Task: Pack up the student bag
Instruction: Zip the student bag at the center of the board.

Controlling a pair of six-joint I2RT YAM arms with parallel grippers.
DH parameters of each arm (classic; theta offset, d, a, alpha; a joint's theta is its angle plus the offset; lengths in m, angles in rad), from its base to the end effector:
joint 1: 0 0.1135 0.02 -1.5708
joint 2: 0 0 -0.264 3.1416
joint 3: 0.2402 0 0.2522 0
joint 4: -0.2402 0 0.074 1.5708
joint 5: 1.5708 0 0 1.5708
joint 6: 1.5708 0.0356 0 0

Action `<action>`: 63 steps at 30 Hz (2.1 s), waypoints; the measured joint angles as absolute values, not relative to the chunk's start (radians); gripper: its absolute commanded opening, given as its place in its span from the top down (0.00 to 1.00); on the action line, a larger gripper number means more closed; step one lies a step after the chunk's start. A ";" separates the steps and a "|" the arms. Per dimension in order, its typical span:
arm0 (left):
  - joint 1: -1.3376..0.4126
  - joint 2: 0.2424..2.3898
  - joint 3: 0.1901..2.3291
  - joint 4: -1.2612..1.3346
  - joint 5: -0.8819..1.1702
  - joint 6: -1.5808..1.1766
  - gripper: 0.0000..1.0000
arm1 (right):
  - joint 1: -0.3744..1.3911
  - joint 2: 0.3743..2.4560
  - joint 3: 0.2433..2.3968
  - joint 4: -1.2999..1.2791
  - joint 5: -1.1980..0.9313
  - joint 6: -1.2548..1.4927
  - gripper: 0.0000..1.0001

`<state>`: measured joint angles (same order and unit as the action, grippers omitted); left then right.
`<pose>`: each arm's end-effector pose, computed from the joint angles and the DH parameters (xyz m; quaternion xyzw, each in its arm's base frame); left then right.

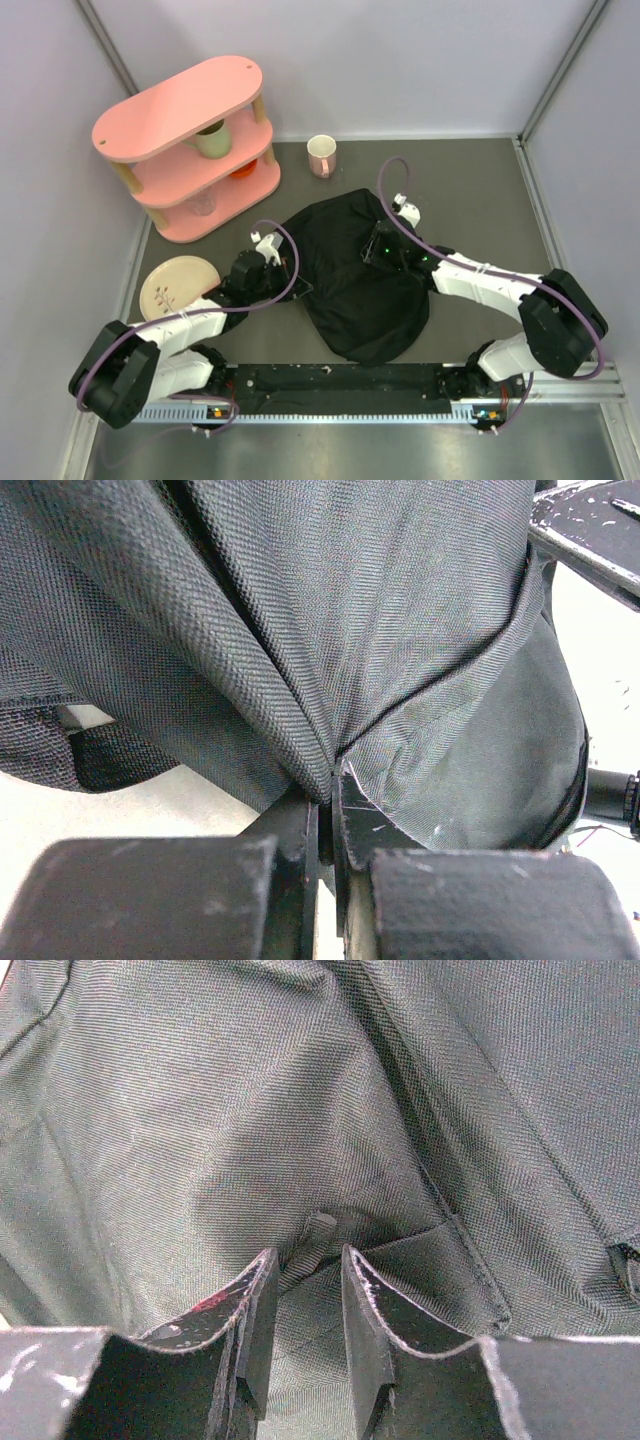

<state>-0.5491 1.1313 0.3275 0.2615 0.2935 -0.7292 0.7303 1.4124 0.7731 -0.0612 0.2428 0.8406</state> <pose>0.1767 -0.1202 0.1619 -0.0058 0.8643 -0.3924 0.3146 0.2245 0.1896 0.2062 0.1006 0.8959 0.2182 0.3735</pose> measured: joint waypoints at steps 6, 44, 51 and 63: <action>-0.548 1.138 0.327 0.263 0.294 -0.729 1.00 | 0.730 1.411 0.763 -0.028 0.241 0.841 0.64; -0.548 1.177 0.357 0.260 0.290 -0.707 1.00 | 0.779 1.563 0.944 -0.118 0.354 0.733 0.66; -0.548 1.179 0.357 0.260 0.290 -0.707 1.00 | 0.779 1.581 0.951 -0.112 0.352 0.737 0.73; -0.548 1.178 0.357 0.261 0.290 -0.707 1.00 | 0.767 1.593 0.952 -0.082 0.330 0.744 1.00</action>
